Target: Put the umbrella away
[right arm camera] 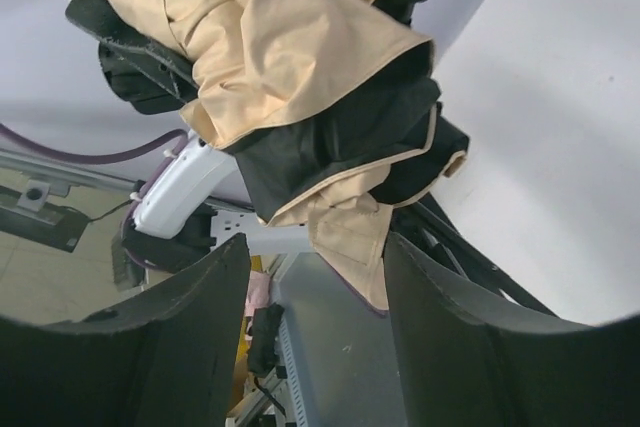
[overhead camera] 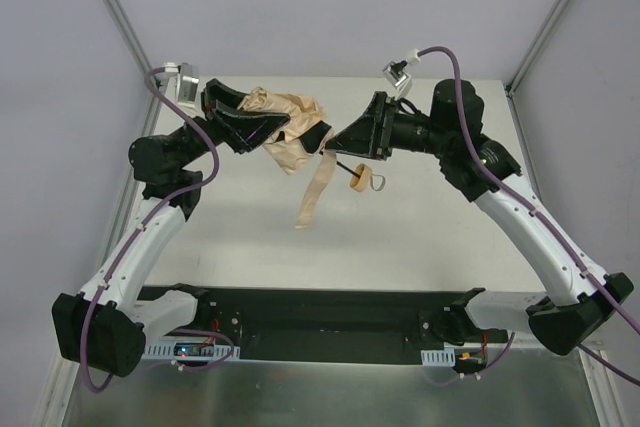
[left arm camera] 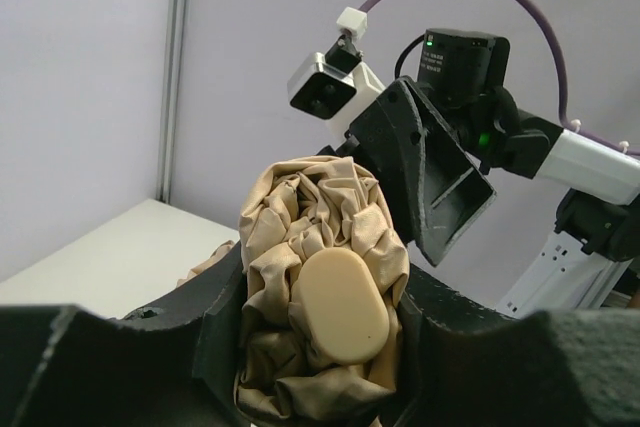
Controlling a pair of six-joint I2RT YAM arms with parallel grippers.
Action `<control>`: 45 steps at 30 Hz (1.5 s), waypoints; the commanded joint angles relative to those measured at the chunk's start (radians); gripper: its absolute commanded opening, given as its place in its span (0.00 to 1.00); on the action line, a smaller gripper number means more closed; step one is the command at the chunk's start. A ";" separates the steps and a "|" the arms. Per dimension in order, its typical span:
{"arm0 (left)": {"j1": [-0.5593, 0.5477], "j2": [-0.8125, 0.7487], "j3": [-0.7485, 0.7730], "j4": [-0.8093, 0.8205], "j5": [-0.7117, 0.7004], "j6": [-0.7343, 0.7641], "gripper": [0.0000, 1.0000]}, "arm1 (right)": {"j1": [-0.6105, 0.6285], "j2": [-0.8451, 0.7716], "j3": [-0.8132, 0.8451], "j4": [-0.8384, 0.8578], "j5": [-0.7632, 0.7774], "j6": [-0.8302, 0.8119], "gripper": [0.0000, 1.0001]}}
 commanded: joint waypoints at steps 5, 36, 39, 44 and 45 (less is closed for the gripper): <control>0.002 0.046 0.142 0.231 -0.056 -0.083 0.00 | 0.071 -0.049 -0.073 0.210 0.000 0.110 0.56; 0.012 0.003 0.098 0.079 0.014 -0.094 0.00 | 0.118 0.346 0.693 0.097 -0.065 0.397 0.01; 0.012 -0.012 0.075 0.093 0.016 -0.119 0.00 | 0.114 0.366 0.703 0.115 -0.040 0.426 0.01; 0.012 -0.024 0.046 0.159 0.013 -0.180 0.00 | 0.106 0.386 0.676 0.123 -0.011 0.465 0.01; 0.012 -0.026 0.043 0.179 0.013 -0.197 0.00 | 0.102 0.391 0.667 0.126 -0.013 0.480 0.01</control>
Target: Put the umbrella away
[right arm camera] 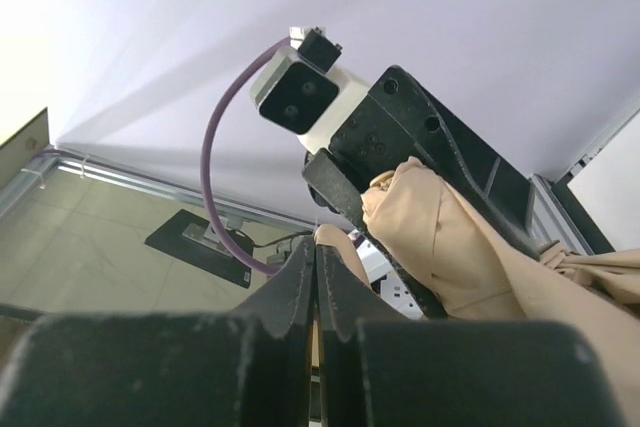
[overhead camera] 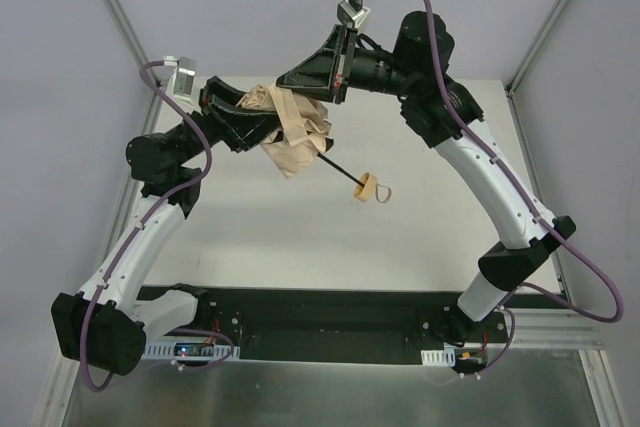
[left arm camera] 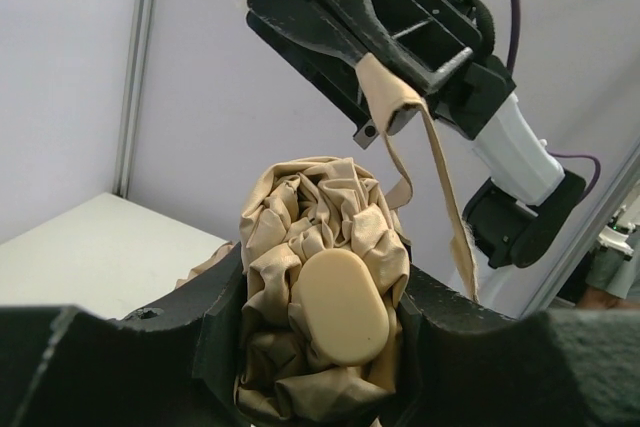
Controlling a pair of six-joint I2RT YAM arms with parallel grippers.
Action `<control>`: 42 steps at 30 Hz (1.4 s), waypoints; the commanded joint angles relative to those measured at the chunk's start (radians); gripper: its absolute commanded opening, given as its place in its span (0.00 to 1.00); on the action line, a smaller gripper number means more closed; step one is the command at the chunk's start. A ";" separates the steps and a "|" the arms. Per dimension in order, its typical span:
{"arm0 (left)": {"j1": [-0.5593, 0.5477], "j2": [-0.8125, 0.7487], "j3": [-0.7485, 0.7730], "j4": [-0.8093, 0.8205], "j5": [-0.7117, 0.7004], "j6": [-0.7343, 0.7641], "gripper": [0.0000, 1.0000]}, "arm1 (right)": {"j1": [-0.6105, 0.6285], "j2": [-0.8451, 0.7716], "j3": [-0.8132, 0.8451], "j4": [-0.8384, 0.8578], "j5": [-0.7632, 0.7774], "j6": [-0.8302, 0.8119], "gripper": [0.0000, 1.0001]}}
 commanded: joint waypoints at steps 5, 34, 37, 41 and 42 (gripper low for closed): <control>0.009 -0.035 -0.002 0.289 0.008 -0.166 0.00 | -0.051 -0.016 0.001 0.072 0.026 0.105 0.03; 0.001 -0.080 0.016 -0.214 -0.225 0.113 0.00 | 0.153 0.154 0.355 -0.623 -0.095 -0.426 0.01; 0.001 -0.075 0.001 -0.258 -0.227 0.123 0.00 | 0.170 0.235 0.513 -0.775 -0.055 -0.487 0.01; 0.000 -0.078 -0.031 -0.286 -0.216 0.140 0.00 | 0.176 0.161 0.406 -0.781 -0.014 -0.539 0.01; 0.000 -0.086 -0.037 -0.303 -0.232 0.148 0.00 | 0.174 0.136 0.374 -0.801 0.014 -0.568 0.01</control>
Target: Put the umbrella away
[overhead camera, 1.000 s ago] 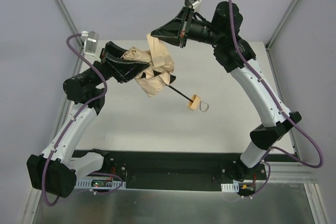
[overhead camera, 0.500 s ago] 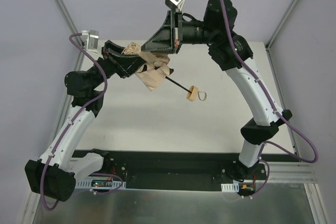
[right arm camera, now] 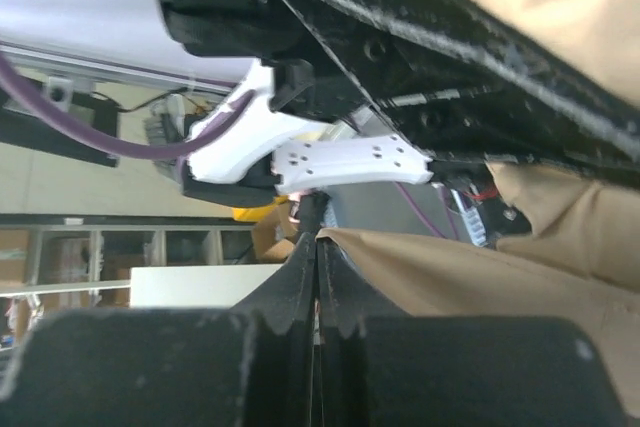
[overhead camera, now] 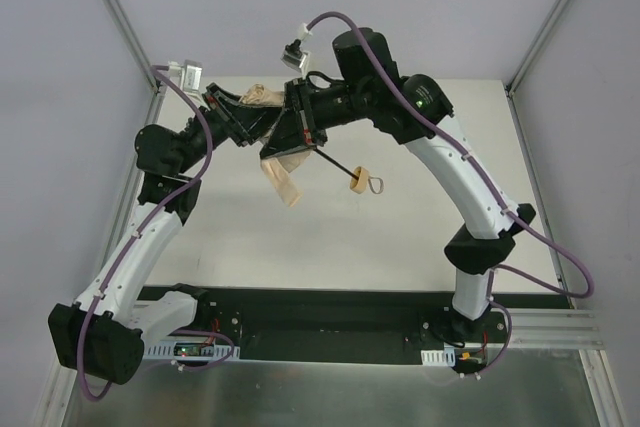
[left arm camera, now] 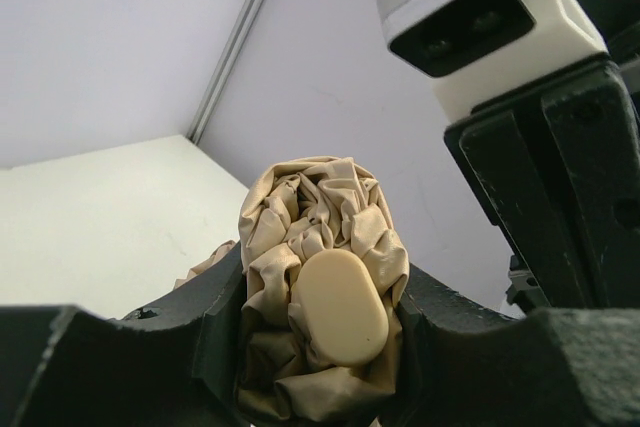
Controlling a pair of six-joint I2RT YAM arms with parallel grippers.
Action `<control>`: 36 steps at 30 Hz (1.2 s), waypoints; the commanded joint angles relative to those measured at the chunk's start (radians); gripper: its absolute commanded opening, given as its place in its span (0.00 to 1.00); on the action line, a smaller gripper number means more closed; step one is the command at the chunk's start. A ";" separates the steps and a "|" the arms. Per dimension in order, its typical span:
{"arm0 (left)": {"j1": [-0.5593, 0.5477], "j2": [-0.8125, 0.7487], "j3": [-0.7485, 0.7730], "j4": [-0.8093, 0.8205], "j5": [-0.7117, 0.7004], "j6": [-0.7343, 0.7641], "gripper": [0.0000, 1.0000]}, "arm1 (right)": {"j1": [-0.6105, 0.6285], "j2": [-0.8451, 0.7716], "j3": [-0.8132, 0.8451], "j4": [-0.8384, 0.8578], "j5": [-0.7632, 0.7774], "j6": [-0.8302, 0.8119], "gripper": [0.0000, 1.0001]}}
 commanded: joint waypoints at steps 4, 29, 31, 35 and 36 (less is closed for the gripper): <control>0.000 -0.048 -0.025 -0.001 -0.068 0.042 0.00 | 0.020 -0.161 -0.130 -0.146 0.055 -0.174 0.01; -0.006 -0.002 -0.045 0.654 0.284 -0.379 0.00 | -0.239 -0.146 -0.463 0.949 -0.088 0.690 0.14; -0.006 -0.009 -0.045 0.659 0.281 -0.391 0.00 | -0.247 -0.150 -0.483 0.966 -0.094 0.691 0.15; -0.006 -0.012 -0.047 0.695 0.252 -0.420 0.00 | -0.252 -0.164 -0.521 0.942 -0.083 0.642 0.26; -0.006 -0.006 -0.044 0.721 0.247 -0.448 0.00 | -0.253 -0.160 -0.524 0.939 -0.089 0.627 0.27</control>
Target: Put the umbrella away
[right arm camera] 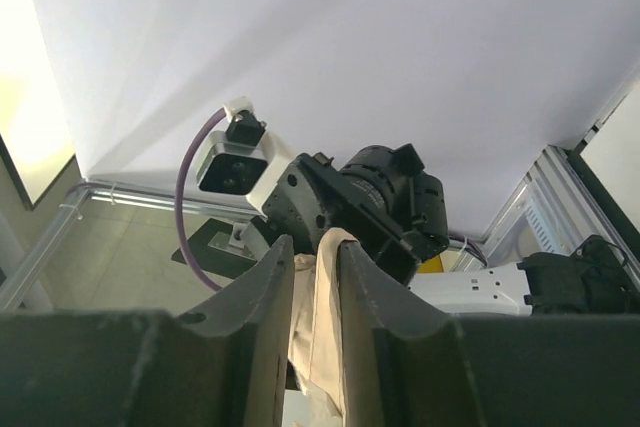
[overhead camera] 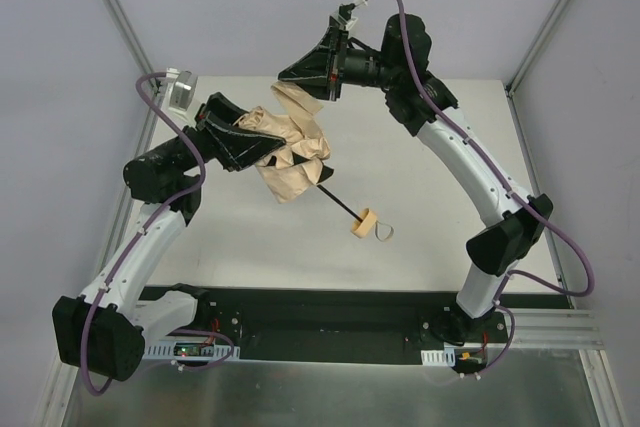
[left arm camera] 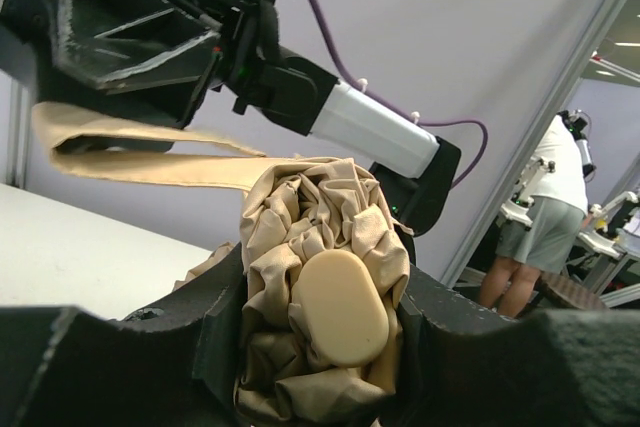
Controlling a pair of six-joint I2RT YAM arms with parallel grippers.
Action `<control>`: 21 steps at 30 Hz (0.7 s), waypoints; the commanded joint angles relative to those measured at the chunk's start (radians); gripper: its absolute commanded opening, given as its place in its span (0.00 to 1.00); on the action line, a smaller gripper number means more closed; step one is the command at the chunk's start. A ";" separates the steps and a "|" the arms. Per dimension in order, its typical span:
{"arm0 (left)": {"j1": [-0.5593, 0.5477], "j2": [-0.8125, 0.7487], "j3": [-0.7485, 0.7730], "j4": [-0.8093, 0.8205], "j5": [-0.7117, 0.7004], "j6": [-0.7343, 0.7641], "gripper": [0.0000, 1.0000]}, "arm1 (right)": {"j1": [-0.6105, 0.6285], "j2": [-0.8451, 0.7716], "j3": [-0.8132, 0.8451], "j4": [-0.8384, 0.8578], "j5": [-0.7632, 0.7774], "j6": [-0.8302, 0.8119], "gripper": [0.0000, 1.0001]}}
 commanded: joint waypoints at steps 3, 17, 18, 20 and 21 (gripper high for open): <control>-0.003 -0.004 0.032 0.251 -0.048 -0.144 0.00 | -0.003 -0.031 -0.011 0.053 -0.027 -0.044 0.30; -0.005 0.001 0.073 0.291 -0.089 -0.192 0.00 | -0.019 -0.054 0.003 -0.127 -0.015 -0.250 0.45; -0.003 -0.001 0.073 0.294 -0.097 -0.193 0.00 | -0.022 -0.056 0.003 -0.151 -0.012 -0.274 0.47; -0.003 -0.004 0.075 0.302 -0.112 -0.201 0.00 | -0.026 -0.063 -0.013 -0.182 -0.004 -0.316 0.49; -0.005 -0.002 0.075 0.305 -0.112 -0.204 0.00 | -0.026 -0.065 -0.017 -0.199 0.001 -0.334 0.49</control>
